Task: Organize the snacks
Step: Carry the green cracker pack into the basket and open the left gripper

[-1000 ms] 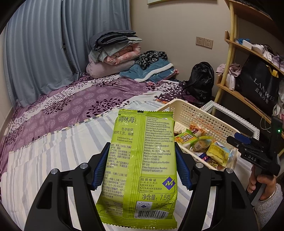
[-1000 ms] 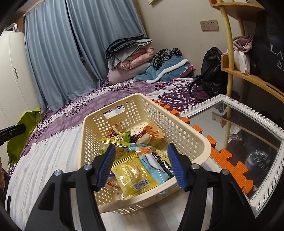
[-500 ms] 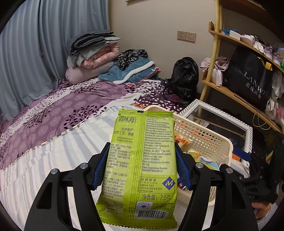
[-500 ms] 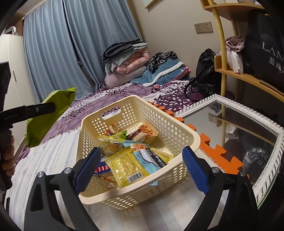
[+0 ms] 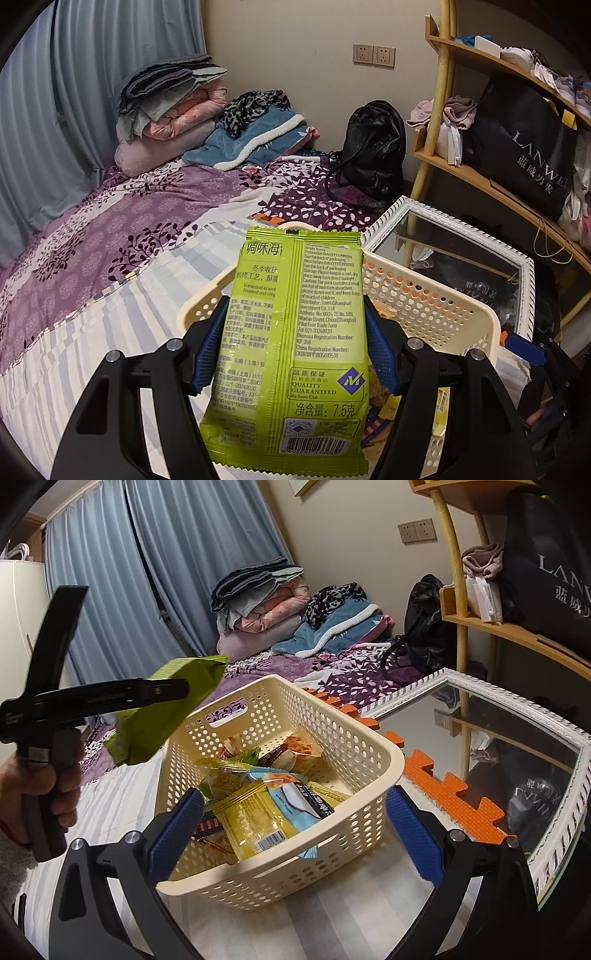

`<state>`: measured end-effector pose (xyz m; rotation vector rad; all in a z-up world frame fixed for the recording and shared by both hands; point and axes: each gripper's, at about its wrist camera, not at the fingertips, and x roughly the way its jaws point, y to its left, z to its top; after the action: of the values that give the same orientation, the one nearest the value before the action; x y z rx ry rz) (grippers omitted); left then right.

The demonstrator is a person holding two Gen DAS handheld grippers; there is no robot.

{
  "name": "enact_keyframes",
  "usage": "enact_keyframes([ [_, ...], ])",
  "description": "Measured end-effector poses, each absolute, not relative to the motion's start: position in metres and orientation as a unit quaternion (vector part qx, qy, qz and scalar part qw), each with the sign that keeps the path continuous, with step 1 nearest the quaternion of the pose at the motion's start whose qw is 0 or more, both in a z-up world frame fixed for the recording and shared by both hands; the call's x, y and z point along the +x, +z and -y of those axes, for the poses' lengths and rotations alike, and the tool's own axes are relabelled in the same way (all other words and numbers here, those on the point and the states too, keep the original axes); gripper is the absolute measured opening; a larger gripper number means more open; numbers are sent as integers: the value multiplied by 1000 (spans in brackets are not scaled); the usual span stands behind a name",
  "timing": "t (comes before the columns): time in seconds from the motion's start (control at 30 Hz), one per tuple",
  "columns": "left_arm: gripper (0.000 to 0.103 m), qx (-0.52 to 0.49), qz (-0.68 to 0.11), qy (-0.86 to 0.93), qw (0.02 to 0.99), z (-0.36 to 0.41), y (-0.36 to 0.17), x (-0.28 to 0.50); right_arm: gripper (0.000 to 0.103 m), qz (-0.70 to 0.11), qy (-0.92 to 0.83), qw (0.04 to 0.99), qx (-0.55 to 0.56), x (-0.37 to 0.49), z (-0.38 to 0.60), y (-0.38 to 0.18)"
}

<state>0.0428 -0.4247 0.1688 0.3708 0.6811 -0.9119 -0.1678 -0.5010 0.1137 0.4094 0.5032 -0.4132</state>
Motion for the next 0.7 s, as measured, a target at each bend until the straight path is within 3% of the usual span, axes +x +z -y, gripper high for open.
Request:
enact_keyframes([
  [0.7, 69, 203, -339, -424, 815, 458, 137, 56, 98, -247, -179, 932, 193, -165, 488, 118],
])
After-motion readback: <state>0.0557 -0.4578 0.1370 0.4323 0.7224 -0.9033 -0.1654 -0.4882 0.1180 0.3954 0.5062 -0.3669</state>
